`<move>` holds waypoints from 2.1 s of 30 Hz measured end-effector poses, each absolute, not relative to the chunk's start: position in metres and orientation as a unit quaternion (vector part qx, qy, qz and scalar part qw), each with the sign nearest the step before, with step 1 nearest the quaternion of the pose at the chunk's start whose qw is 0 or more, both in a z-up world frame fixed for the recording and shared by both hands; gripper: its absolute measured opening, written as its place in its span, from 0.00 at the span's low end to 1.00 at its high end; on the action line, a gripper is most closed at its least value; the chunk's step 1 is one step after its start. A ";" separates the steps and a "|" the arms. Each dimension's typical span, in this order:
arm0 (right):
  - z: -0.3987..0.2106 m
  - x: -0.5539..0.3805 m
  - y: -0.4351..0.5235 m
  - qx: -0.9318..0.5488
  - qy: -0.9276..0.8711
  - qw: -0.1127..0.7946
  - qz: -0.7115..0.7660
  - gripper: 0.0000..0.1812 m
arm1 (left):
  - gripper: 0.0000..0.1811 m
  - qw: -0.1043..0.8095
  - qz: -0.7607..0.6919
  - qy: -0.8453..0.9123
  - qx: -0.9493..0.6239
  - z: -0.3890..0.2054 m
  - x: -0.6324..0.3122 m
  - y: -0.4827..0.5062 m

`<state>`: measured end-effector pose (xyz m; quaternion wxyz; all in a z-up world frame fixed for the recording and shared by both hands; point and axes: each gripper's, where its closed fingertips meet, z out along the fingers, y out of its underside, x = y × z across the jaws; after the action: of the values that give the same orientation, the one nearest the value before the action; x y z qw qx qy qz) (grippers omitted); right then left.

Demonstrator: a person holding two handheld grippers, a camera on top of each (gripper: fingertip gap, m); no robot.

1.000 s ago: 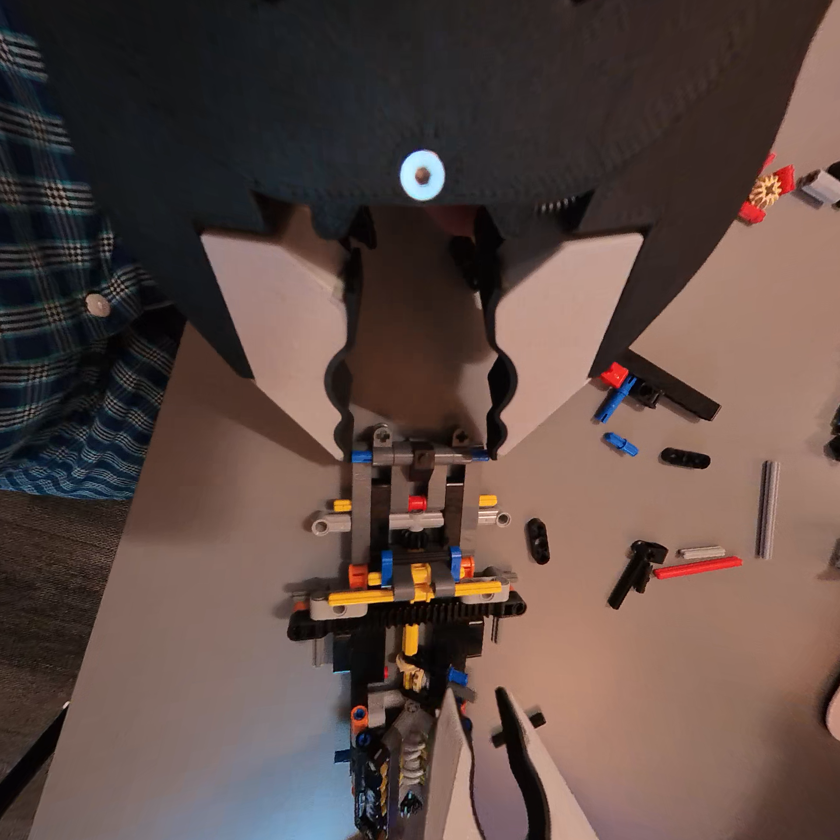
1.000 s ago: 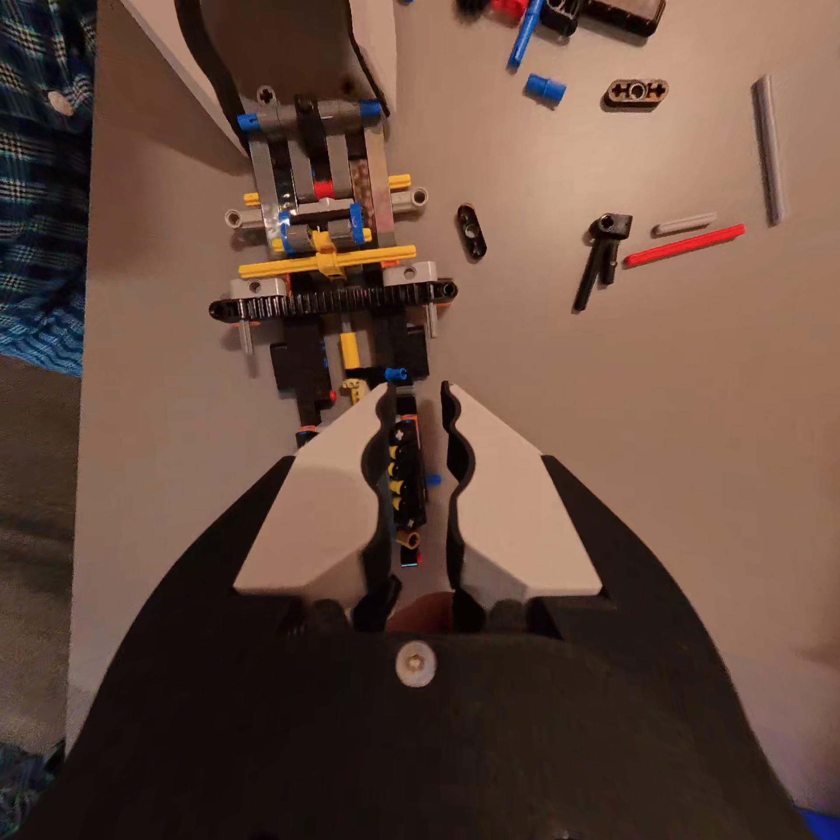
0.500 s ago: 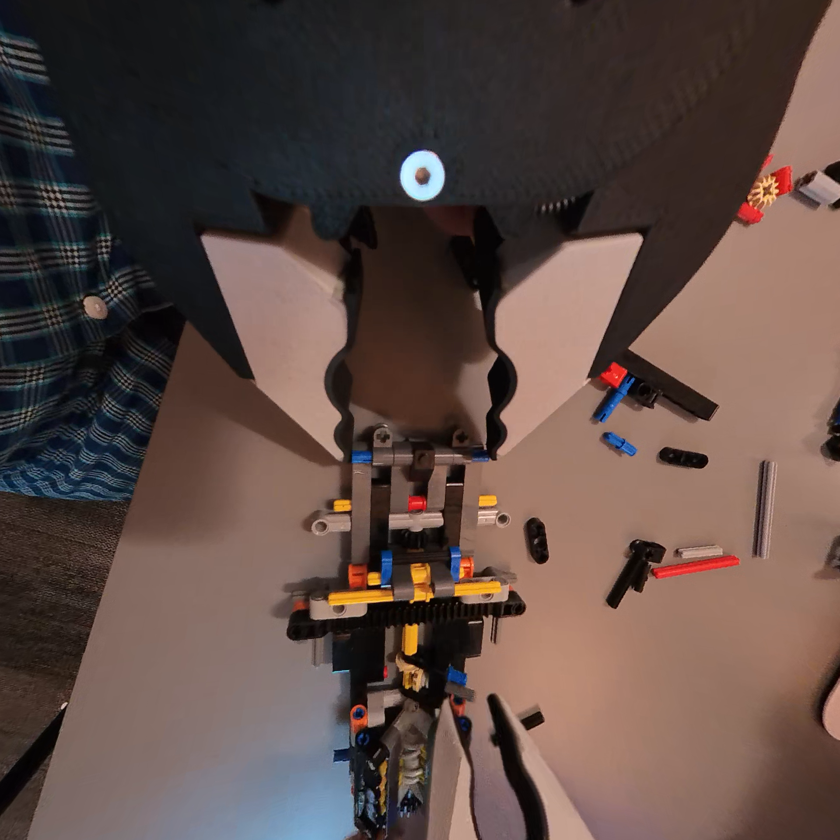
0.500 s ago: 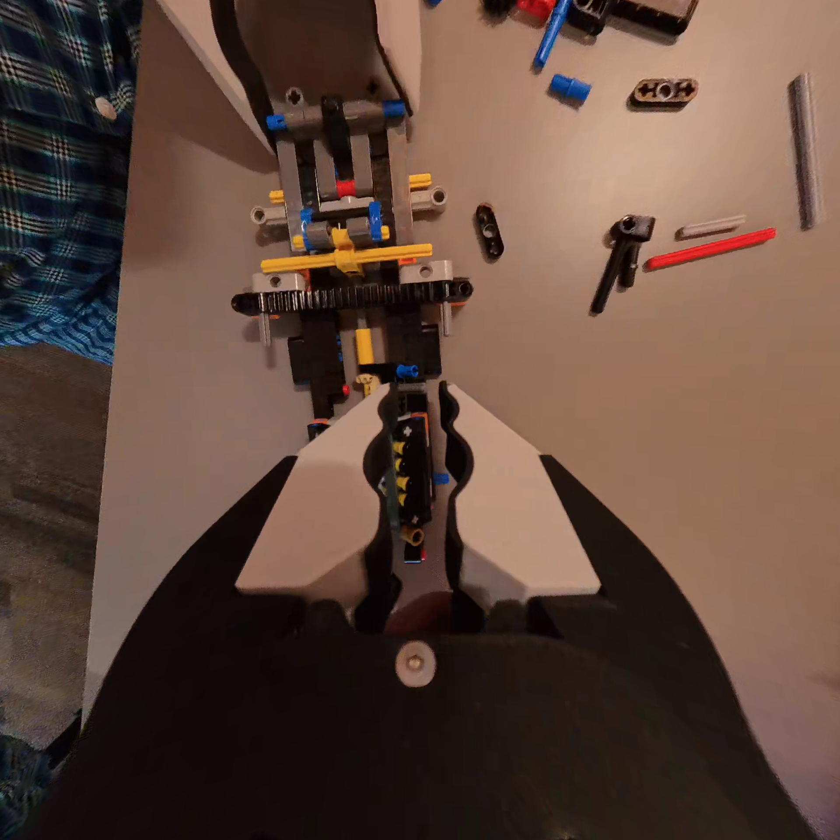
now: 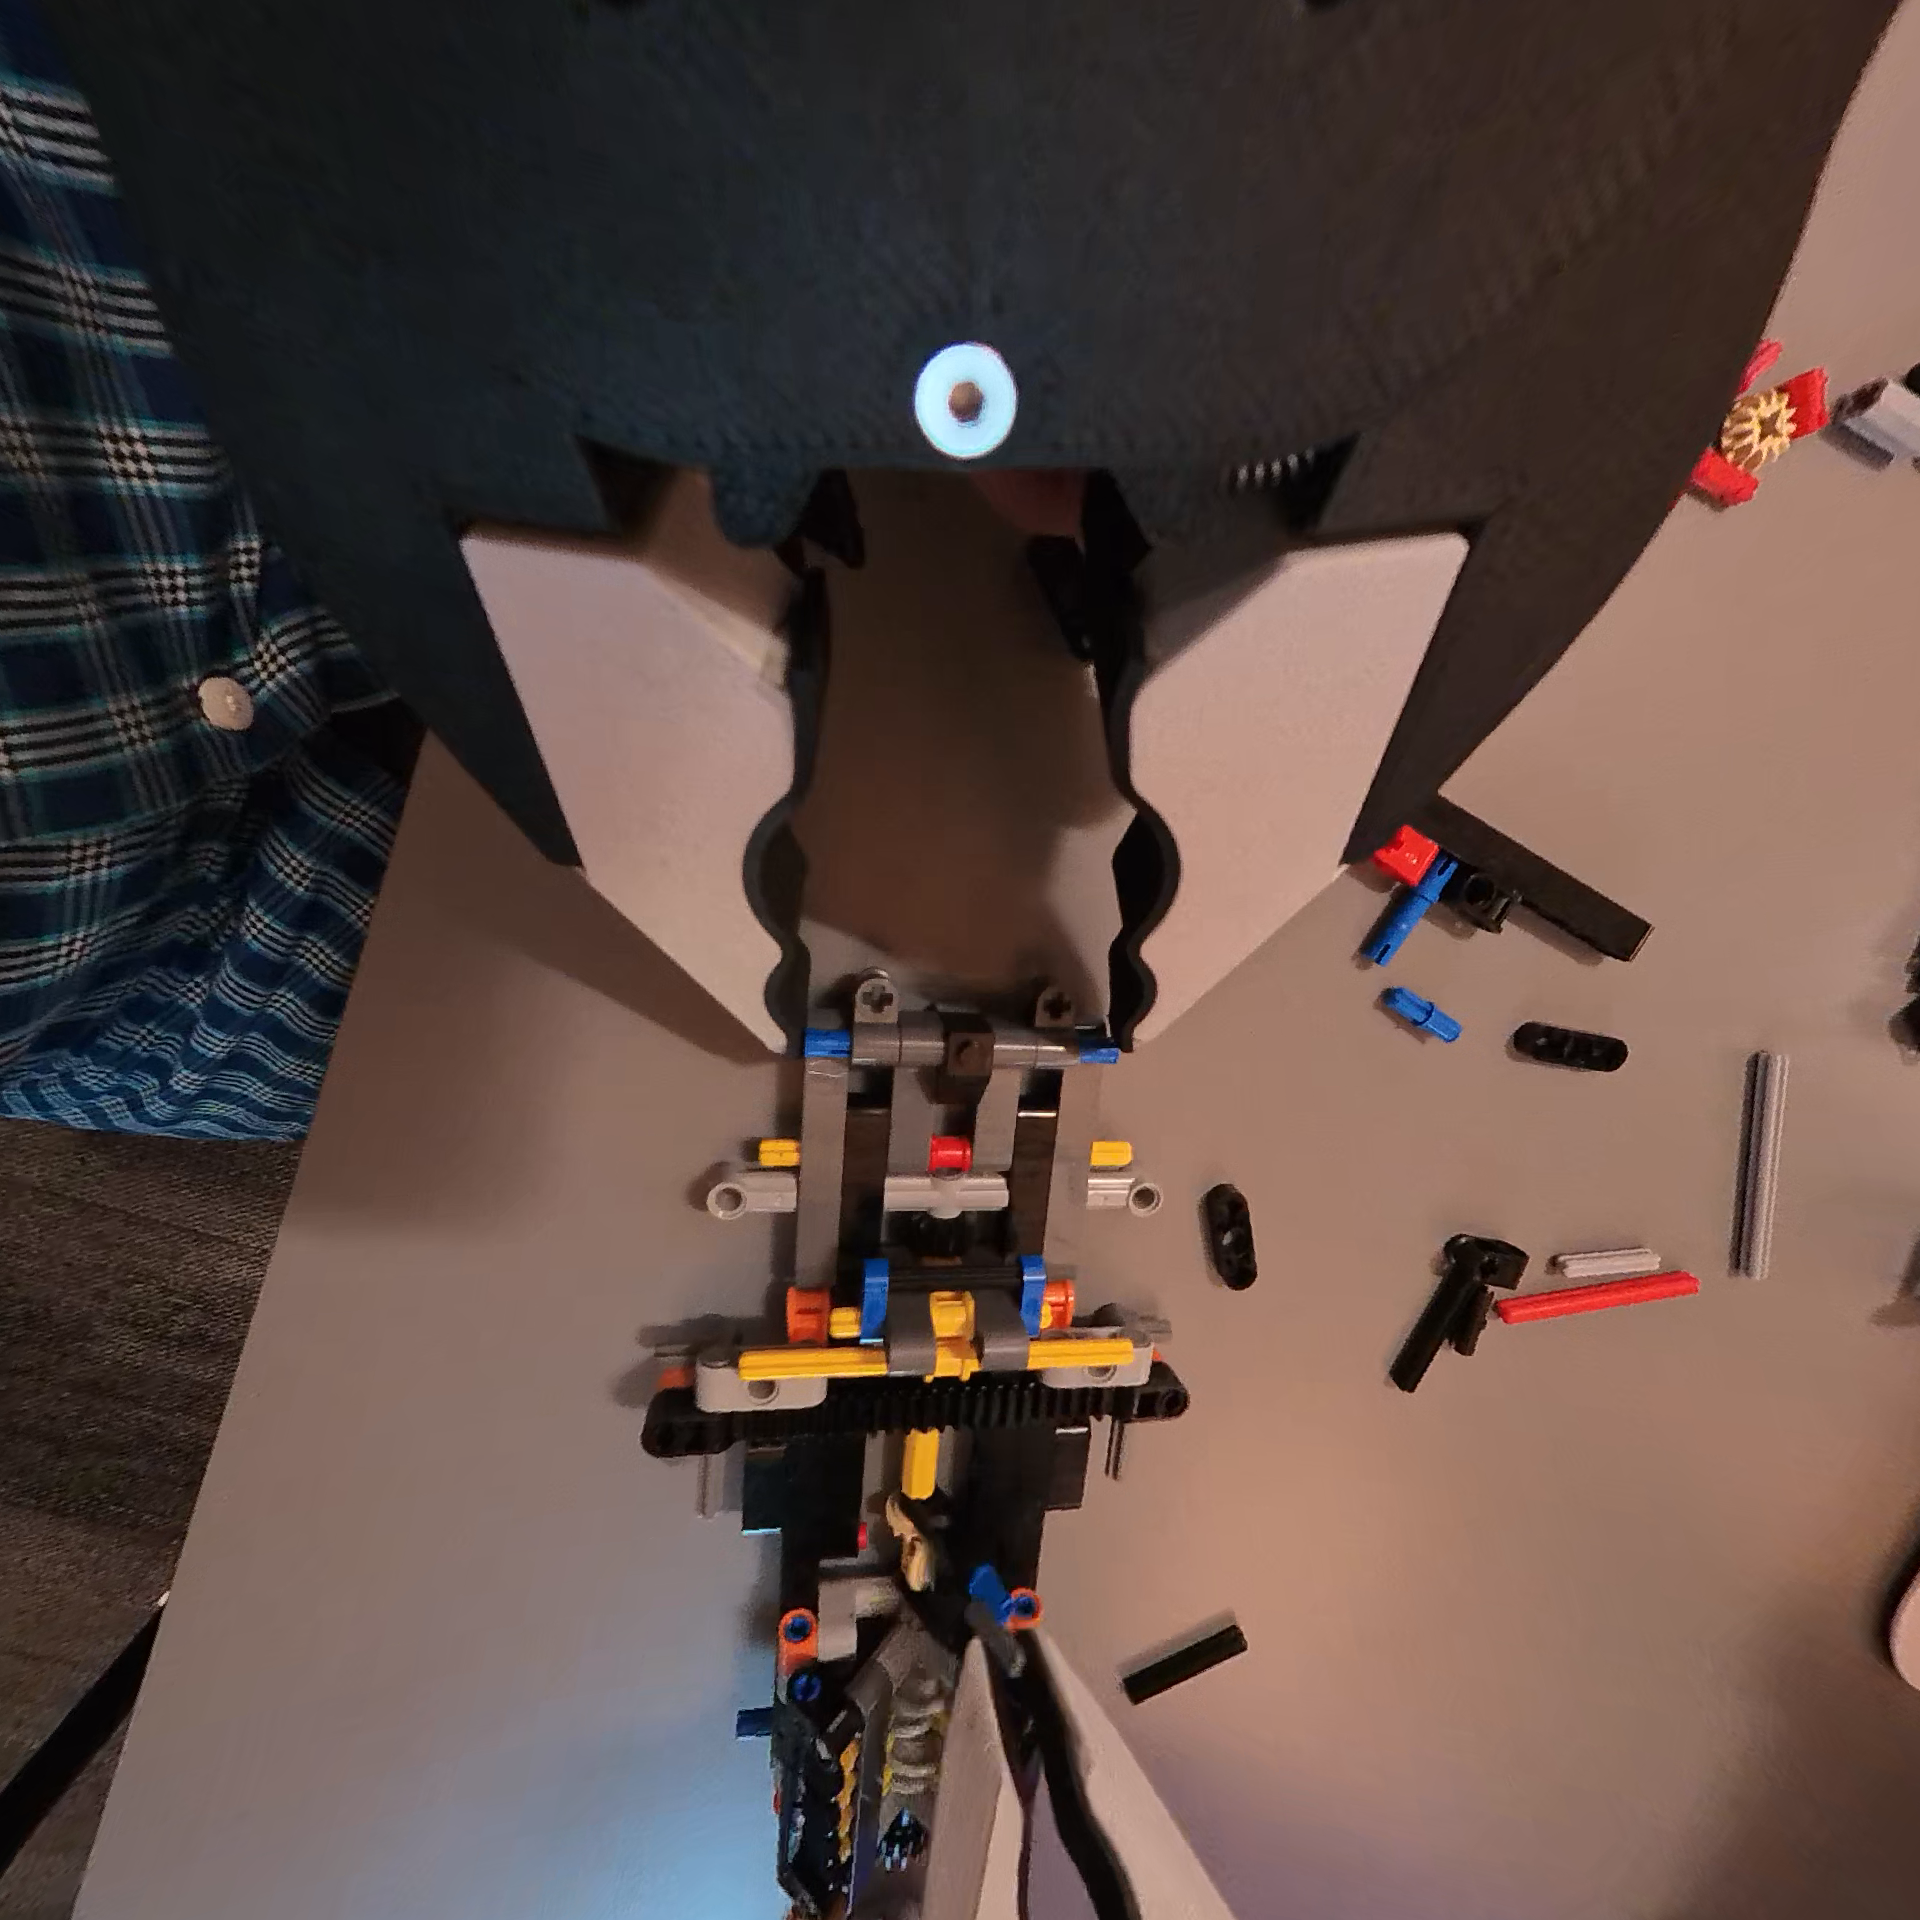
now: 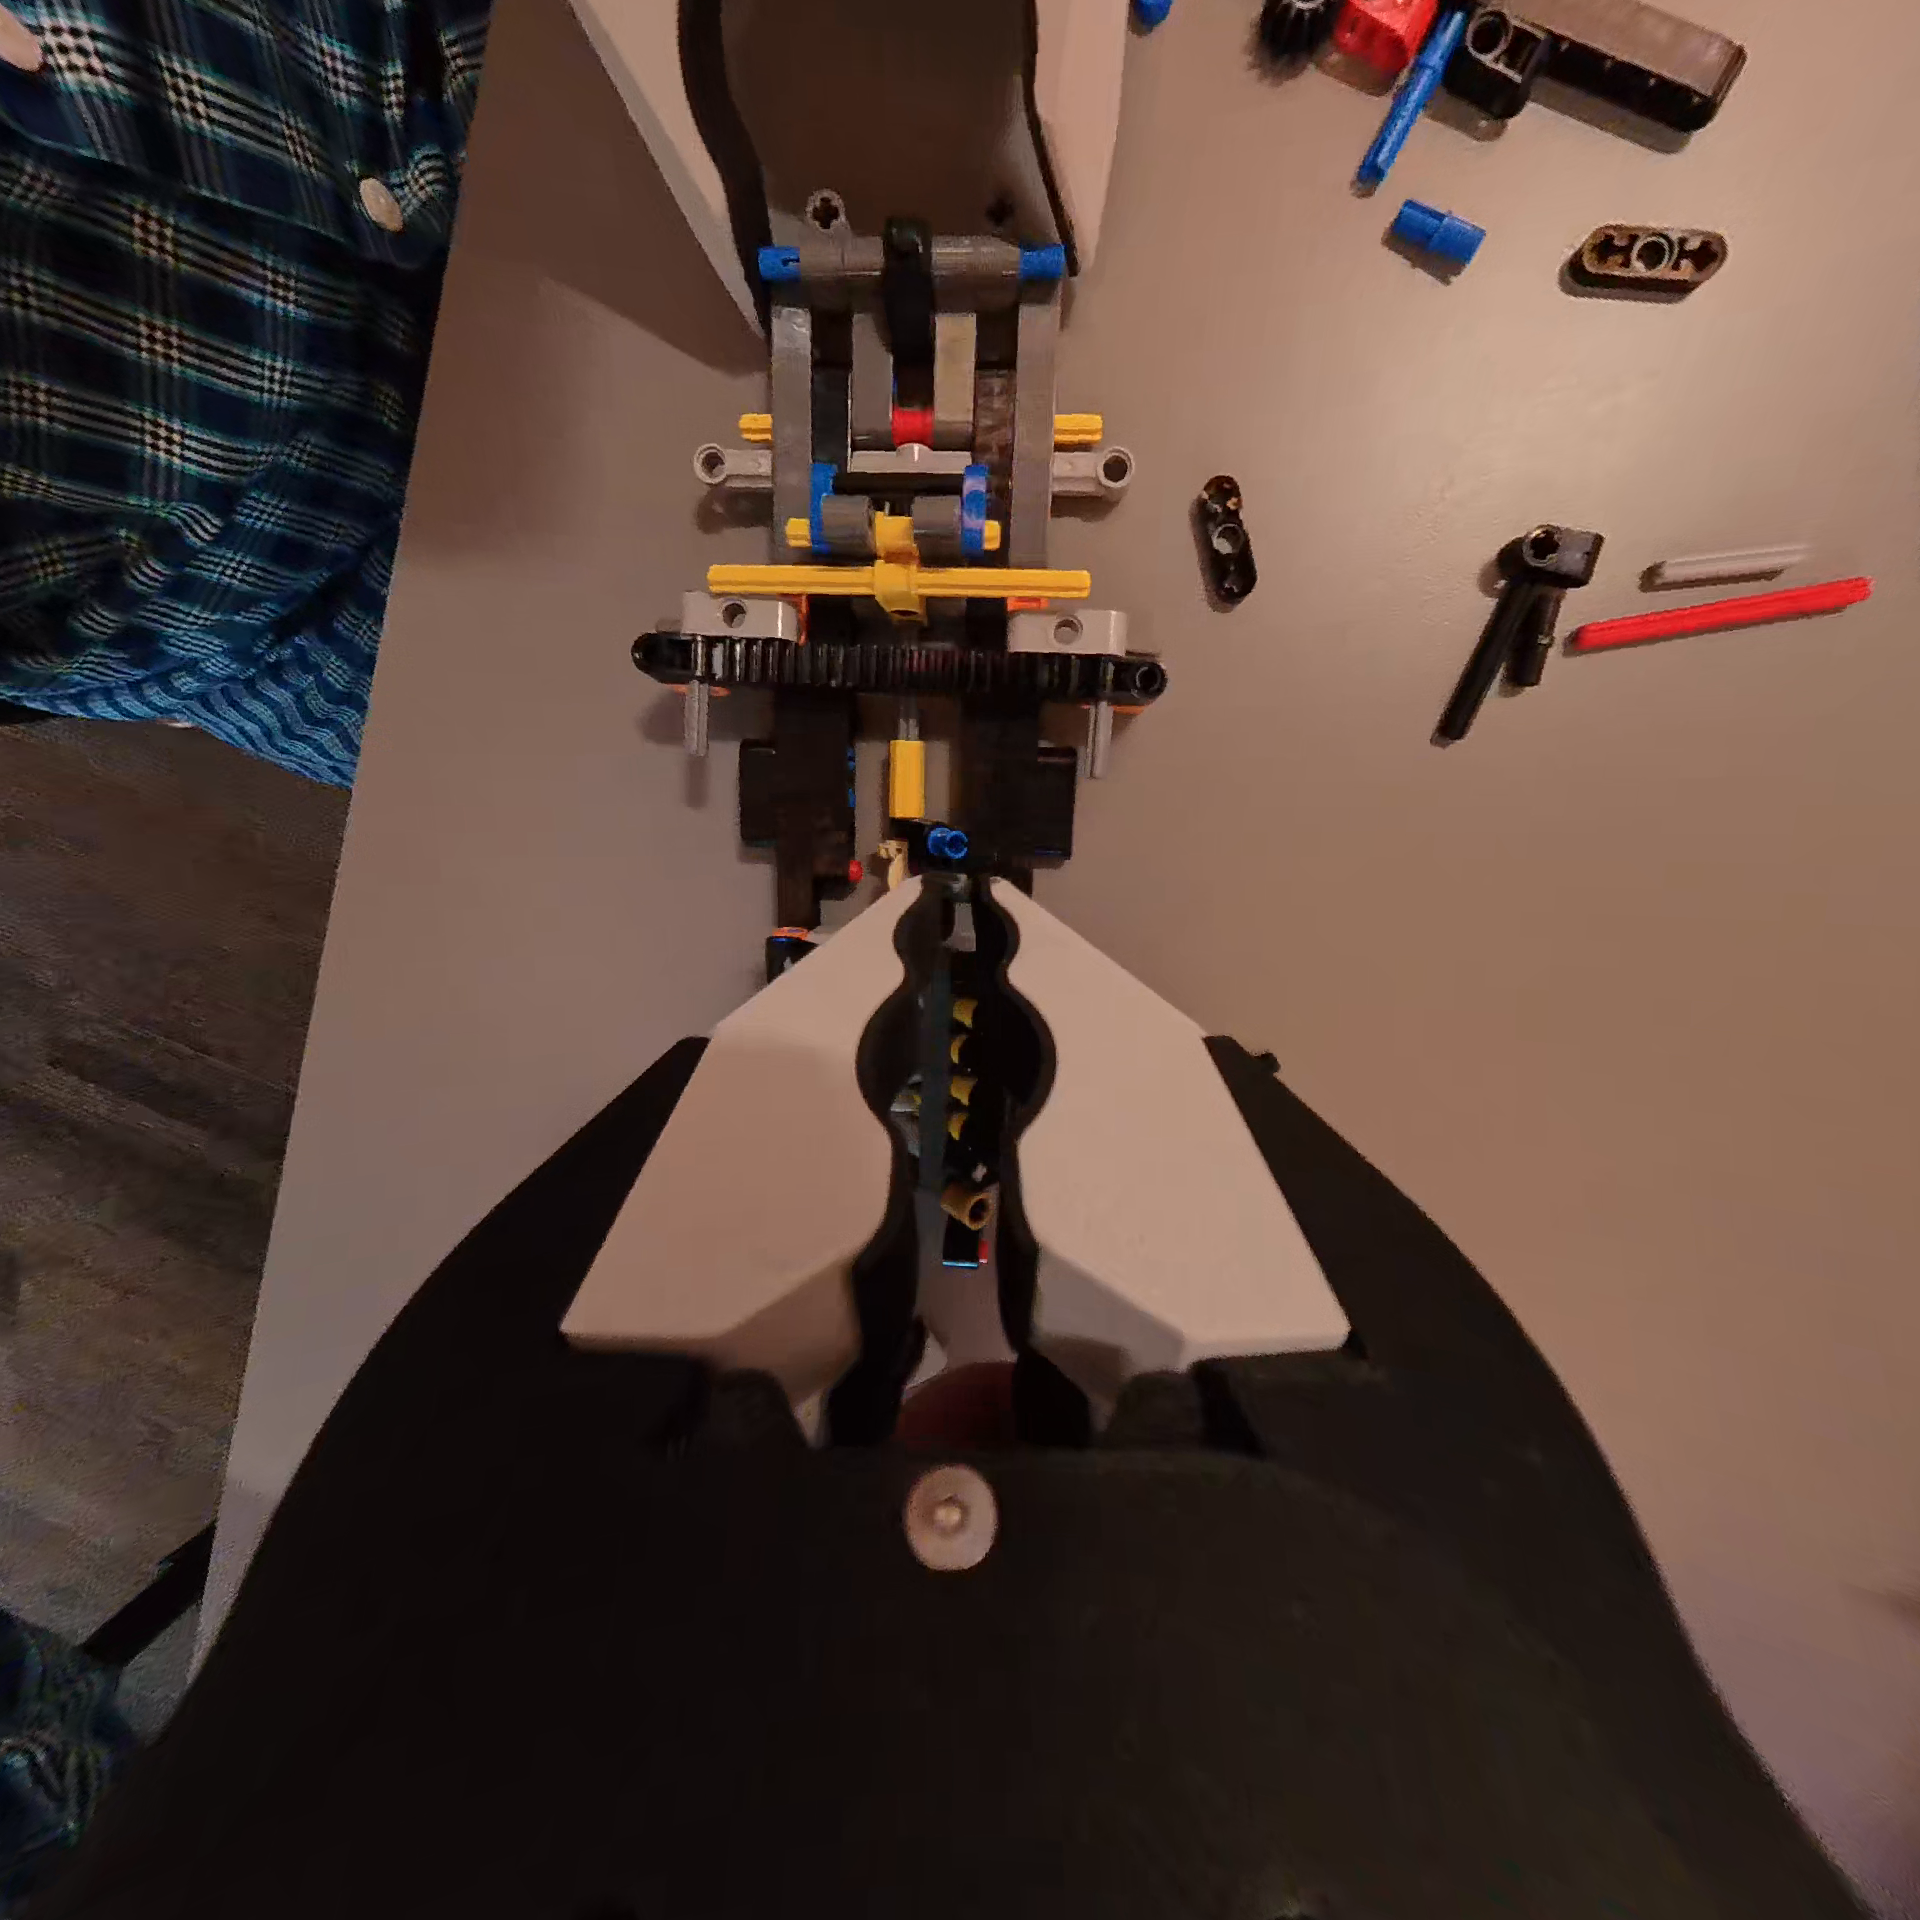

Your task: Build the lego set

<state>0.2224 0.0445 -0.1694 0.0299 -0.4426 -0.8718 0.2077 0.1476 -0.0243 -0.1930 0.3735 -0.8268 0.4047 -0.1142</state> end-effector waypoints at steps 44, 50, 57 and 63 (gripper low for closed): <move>-0.167 0.220 0.048 -0.500 -0.853 0.065 0.132 0.04 | 0.32 0.371 -0.109 0.412 -0.825 -0.193 0.151 -0.025; -0.162 0.221 0.049 -0.443 -0.884 0.093 0.112 0.04 | 0.32 0.371 -0.111 0.412 -0.825 -0.193 0.151 -0.025; -0.164 0.220 0.053 -0.423 -0.897 0.080 0.100 0.00 | 0.32 0.371 -0.110 0.413 -0.824 -0.193 0.151 -0.025; -0.162 0.225 0.047 -0.422 -0.898 0.063 0.110 0.00 | 0.32 0.372 -0.111 0.413 -0.824 -0.193 0.151 -0.025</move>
<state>0.2253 0.0466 -0.1619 0.0628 -0.4223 -0.8976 0.1098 0.1509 -0.0252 -0.1929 0.3716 -0.8240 0.4131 -0.1109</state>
